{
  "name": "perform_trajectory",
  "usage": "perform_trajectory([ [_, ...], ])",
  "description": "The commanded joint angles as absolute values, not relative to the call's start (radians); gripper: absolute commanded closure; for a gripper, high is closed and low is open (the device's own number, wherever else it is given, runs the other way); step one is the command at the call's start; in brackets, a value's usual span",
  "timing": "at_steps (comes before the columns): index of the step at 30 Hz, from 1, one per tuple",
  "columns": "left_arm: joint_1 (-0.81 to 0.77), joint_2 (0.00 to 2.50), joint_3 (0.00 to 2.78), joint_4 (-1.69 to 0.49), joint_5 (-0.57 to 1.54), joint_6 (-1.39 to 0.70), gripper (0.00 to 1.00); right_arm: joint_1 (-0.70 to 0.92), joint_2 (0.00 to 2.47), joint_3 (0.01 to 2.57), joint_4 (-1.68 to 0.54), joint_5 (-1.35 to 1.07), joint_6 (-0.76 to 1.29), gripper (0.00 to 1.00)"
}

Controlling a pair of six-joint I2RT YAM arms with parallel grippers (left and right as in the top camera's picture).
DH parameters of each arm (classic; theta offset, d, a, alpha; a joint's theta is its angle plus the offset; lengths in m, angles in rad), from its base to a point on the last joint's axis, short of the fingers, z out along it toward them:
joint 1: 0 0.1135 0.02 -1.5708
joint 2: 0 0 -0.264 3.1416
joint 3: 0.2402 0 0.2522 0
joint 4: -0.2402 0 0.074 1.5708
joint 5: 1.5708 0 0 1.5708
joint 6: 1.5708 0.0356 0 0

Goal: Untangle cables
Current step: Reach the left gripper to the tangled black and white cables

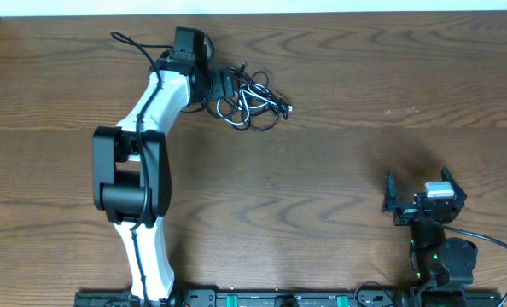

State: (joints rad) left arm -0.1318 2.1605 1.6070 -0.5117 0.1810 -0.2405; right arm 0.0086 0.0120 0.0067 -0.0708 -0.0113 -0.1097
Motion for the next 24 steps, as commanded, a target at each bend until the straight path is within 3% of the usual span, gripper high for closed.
perform_trajectory([
  [1, -0.133, 2.196, 1.633, -0.505, 0.171, -0.234, 0.17, -0.008, 0.007, 0.006, -0.075, -0.018, -0.098, 0.01],
  [4, -0.133, 2.204, 1.633, -0.499, 0.171, -0.234, 0.33, -0.008, 0.007, 0.006, -0.075, -0.017, -0.098, 0.01],
  [8, -0.133, 2.205, 1.633, -0.5, 0.171, -0.234, 0.71, -0.008, 0.007, 0.006, -0.075, -0.017, -0.098, 0.01],
  [13, -0.133, 2.205, 1.632, -0.535, 0.171, -0.299, 0.92, -0.008, 0.007, 0.006, -0.075, -0.018, -0.098, 0.01],
  [24, -0.134, 2.205, 1.623, -0.694, 0.171, -0.595, 0.92, -0.008, 0.007, 0.006, -0.075, -0.017, -0.098, 0.01],
])
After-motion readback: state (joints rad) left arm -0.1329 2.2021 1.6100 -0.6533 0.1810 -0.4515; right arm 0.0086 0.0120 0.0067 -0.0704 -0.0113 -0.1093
